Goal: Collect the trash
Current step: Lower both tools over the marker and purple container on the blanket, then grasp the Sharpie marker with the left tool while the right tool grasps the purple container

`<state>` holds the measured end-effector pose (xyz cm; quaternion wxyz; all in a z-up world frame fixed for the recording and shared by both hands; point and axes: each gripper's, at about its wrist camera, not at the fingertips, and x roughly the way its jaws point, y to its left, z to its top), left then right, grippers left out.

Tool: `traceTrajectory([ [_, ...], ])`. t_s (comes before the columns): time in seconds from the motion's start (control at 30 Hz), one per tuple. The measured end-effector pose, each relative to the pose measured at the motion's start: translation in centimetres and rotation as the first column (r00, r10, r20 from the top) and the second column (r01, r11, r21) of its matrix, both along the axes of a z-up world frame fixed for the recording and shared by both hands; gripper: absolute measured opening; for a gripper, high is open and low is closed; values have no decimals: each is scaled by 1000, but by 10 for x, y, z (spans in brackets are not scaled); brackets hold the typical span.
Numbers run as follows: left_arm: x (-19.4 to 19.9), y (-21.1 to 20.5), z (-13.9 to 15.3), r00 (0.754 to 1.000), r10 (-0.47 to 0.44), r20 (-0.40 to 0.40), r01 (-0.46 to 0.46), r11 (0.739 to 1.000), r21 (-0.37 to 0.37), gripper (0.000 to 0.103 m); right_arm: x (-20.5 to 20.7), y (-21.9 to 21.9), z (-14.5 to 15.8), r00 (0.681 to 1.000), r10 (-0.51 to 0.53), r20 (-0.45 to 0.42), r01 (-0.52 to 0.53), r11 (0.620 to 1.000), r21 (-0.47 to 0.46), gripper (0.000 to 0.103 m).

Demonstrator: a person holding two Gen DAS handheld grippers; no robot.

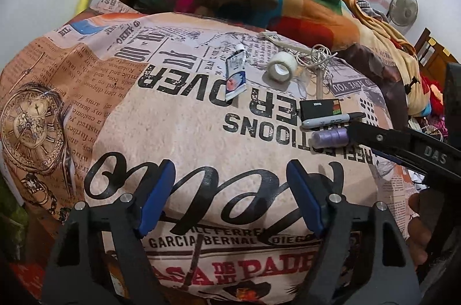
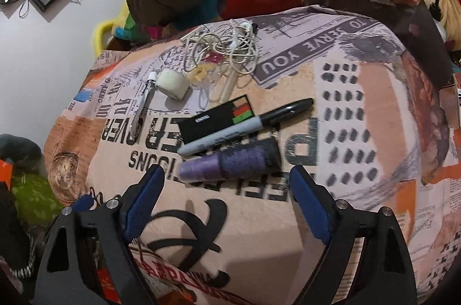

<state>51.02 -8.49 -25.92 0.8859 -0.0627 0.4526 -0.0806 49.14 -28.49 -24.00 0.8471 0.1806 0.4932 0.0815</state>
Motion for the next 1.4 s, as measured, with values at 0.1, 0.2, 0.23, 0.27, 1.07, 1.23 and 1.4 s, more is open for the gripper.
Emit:
traceTrajectory([
  [0.1, -2, 3, 2, 1000, 5, 4, -5, 1000, -14, 79, 7, 9, 0, 1000, -17, 7, 18, 999, -50, 85],
  [0.2, -5, 5, 5, 1000, 5, 18, -5, 1000, 4, 79, 13, 16, -3, 1000, -27, 4, 27, 993, -115, 71],
  [0.23, -6, 5, 6, 1000, 4, 24, -4, 1000, 8, 79, 14, 17, -4, 1000, -29, -2, 29, 991, -128, 66],
  [0.27, -7, 5, 7, 1000, 2, 28, -2, 1000, 10, 79, 15, 19, -7, 1000, -30, -9, 28, 990, -138, 62],
  [1.07, 66, -100, 4, 920, -392, -7, 391, 920, -33, 37, -1, -29, -11, 992, 119, 32, -111, 973, -203, 45],
  [1.23, 82, -126, -5, 899, -438, -19, 439, 898, 18, 37, -5, -38, -5, 993, 116, 29, -109, 977, -186, 45],
  [1.4, 81, -139, -12, 880, -473, -41, 475, 878, 65, 37, -12, -45, -6, 995, 98, 5, -96, 988, -118, 46],
])
